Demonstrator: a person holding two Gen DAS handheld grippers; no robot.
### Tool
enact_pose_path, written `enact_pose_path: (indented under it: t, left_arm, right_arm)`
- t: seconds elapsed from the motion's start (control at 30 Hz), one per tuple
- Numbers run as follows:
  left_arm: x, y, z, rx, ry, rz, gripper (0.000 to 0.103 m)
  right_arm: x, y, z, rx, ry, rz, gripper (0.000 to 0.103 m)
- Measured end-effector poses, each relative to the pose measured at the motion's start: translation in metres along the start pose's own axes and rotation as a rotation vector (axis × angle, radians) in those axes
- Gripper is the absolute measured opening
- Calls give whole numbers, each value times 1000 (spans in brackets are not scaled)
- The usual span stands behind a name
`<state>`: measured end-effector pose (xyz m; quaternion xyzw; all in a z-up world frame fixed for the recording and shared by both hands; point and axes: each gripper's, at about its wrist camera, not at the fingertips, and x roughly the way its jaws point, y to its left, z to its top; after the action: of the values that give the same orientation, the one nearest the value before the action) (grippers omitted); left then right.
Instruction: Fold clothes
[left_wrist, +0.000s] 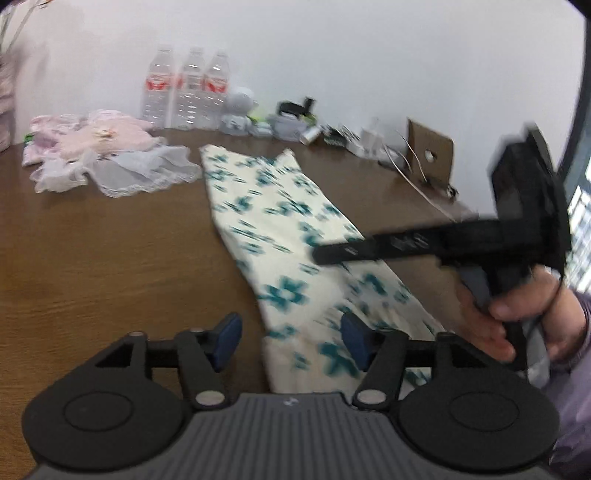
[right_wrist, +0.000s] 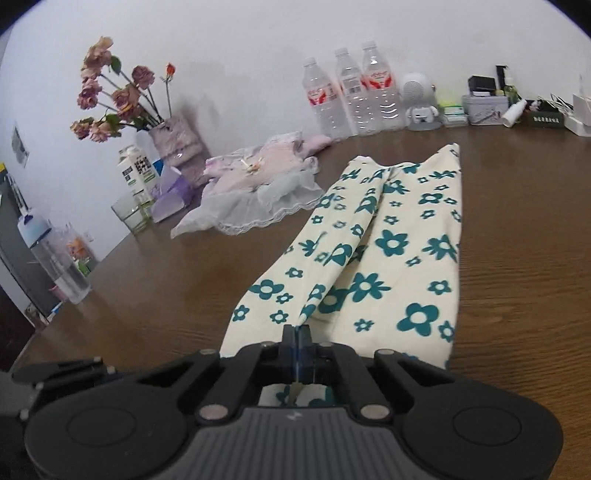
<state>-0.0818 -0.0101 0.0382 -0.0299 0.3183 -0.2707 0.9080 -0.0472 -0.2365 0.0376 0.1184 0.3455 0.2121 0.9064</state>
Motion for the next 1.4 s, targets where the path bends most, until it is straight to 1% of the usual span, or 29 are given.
enact_pose_path:
  t: [0.07,0.1,0.13,0.17,0.23,0.27,0.33,0.37,0.4,0.43,0.5,0.57,0.6,0.63,0.67,0.7,0.73,0.77,0.83,0.9,0.93,0.97,1.07,1.1,1.13,1.2,1.23,1.27,1.4]
  left_arm:
    - [10,6,5,-44,43,-1,60]
    - [16,10,7,-66,65,-1,59]
    - [20,12,9,-84,84,-4,53]
    - [20,6,6,-65,83,-22,42]
    - [17,-1,-1,-76,98,-51,26]
    - [14,-4,-4,-95,89,-34,26]
    - [5,-15,-7,-84,54,3,26]
    - [1,-21,-7,-74,33,8,28]
    - [-4,-27,-7,-65,14,11,29]
    - [-7,-31,-7,-66,4,-4,33]
    - [-12,-34,-8,-50,1,-32,44]
    - [-18,-36,-11,-28,-13,-64,68]
    - [-19,-35,-14,-32,-9,-75,70]
    - [-17,-35,-16,-36,-5,-80,68]
    - [-14,-36,-18,-34,0,-76,50]
    - [-11,-38,-19,-26,6,-62,30]
    - [-10,-40,-20,-18,2,-31,6]
    - [-9,-41,-21,-12,-4,-6,6]
    - [-16,-35,-19,-52,-39,-20,6]
    - [-24,-31,-17,-94,-81,-4,5]
    - [-29,-28,-18,-123,-108,-12,5]
    - [-33,-26,-18,-150,-127,-25,5]
    - [-36,-24,-18,-170,-129,-19,5]
    - [-36,-25,-19,-168,-127,-15,5]
    - [-36,-27,-19,-158,-128,-12,5]
    - [-37,-32,-19,-139,-129,-7,5]
    - [-38,-34,-19,-129,-129,-5,5]
    - [-37,-36,-19,-120,-131,-4,5]
    - [-36,-42,-19,-84,-140,1,5]
  right_arm:
    - [4,-2,-2,4,10,-32,4]
    - [6,-4,-3,15,15,-32,9]
    - [7,-5,-4,18,15,-33,10]
    - [5,-5,-4,15,10,-38,10]
    - [-3,-2,-2,7,-19,-43,17]
    - [-7,0,1,-8,-37,-43,18]
    - [-11,11,9,-58,-63,-25,29]
    - [-11,17,13,-87,-65,-8,31]
    - [-9,24,17,-117,-59,11,36]
    - [-8,28,19,-143,-46,15,36]
    - [-9,35,19,-188,-27,-4,36]
    - [-19,29,15,-178,-28,-1,39]
    - [-26,25,12,-164,-32,4,43]
    - [-33,19,8,-142,-34,12,44]
    - [-39,12,4,-116,-32,25,44]
    - [-44,6,-1,-100,-24,34,44]
    - [-47,2,-7,-93,-15,38,44]
    - [-50,-1,-13,-103,-4,44,44]
    - [-55,-3,-26,-156,2,66,44]
    - [-61,-4,-35,-176,-5,90,44]
    - [-64,-7,-38,-160,-12,111,44]
    - [-65,-13,-37,-100,-17,147,44]
    - [-55,-33,-33,135,-8,280,48]
    - [-49,-38,-31,216,-2,326,57]
    - [-43,-44,-30,296,4,373,72]
    - [-31,-55,-26,458,16,464,84]
    - [-22,-59,-23,536,39,503,84]
    - [-11,-60,-18,593,83,529,84]
    - [29,-52,2,648,224,539,86]
